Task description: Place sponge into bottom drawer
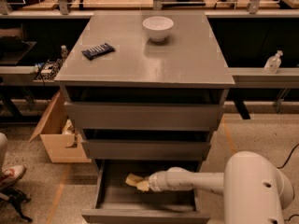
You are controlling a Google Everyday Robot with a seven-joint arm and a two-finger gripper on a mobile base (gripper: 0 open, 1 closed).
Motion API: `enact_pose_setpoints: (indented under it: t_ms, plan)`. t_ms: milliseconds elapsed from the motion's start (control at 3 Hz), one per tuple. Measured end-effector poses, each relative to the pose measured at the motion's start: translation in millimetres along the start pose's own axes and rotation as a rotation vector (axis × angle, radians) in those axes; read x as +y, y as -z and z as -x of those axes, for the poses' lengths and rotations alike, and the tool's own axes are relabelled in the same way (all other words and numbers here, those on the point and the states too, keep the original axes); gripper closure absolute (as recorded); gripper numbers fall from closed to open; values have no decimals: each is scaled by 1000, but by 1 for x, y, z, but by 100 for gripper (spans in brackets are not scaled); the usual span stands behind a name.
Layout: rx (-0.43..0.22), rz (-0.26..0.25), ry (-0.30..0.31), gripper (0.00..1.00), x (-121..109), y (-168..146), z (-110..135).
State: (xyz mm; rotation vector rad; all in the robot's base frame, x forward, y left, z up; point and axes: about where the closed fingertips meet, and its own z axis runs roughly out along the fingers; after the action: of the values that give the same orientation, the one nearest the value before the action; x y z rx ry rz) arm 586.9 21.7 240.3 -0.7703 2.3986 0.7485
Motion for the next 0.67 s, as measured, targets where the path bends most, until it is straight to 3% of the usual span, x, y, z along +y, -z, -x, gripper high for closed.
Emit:
enact_pose_setpoints:
  t_ms: [667]
  plan:
    - [43,31,-49,100,-17,-50,-19]
